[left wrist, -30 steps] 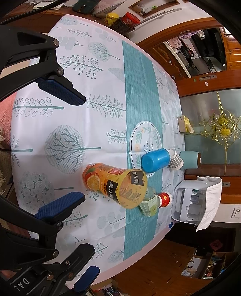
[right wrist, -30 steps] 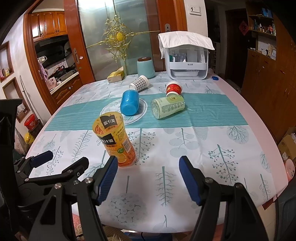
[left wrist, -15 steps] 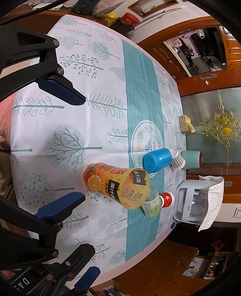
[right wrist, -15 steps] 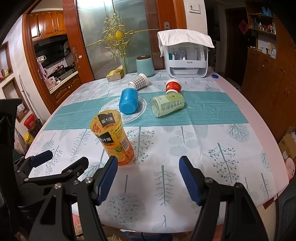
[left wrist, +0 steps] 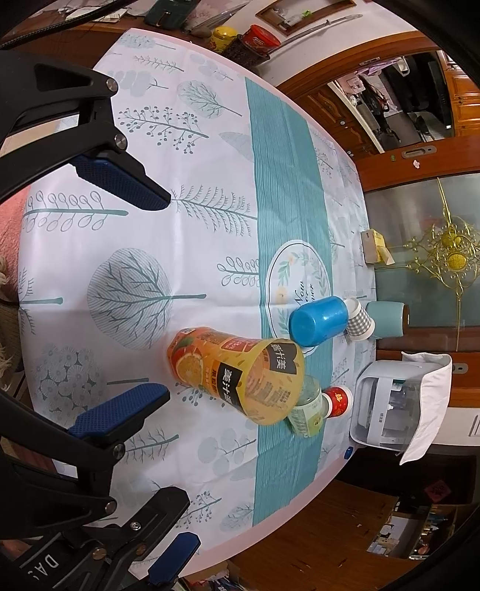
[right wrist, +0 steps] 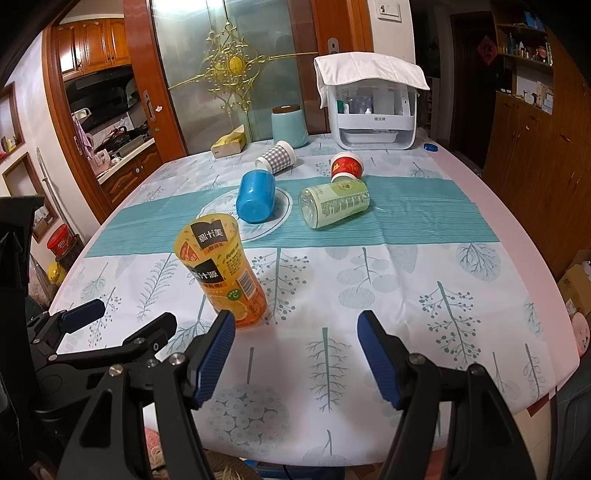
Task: Flip cup upright
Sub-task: 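Open the right tool and withdraw it from the upright bottle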
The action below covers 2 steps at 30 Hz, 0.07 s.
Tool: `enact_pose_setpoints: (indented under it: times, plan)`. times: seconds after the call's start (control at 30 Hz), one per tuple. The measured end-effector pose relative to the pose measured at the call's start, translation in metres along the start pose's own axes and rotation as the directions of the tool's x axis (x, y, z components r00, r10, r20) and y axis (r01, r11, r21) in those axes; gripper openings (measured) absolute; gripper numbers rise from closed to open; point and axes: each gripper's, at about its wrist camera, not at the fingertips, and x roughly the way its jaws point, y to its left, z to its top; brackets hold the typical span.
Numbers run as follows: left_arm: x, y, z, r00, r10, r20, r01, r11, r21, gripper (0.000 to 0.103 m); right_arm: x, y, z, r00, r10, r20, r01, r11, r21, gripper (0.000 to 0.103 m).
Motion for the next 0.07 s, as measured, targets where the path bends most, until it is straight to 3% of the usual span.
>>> enact_pose_setpoints:
  times: [0.07]
  plan:
    - [0.0004, 0.0015, -0.0004, 1.0, -0.002, -0.002, 0.002, 1.0, 0.0, 0.094, 0.0005, 0.0004, -0.0008, 1.0, 0.0, -0.001, 0.0, 1.0, 0.0, 0.069]
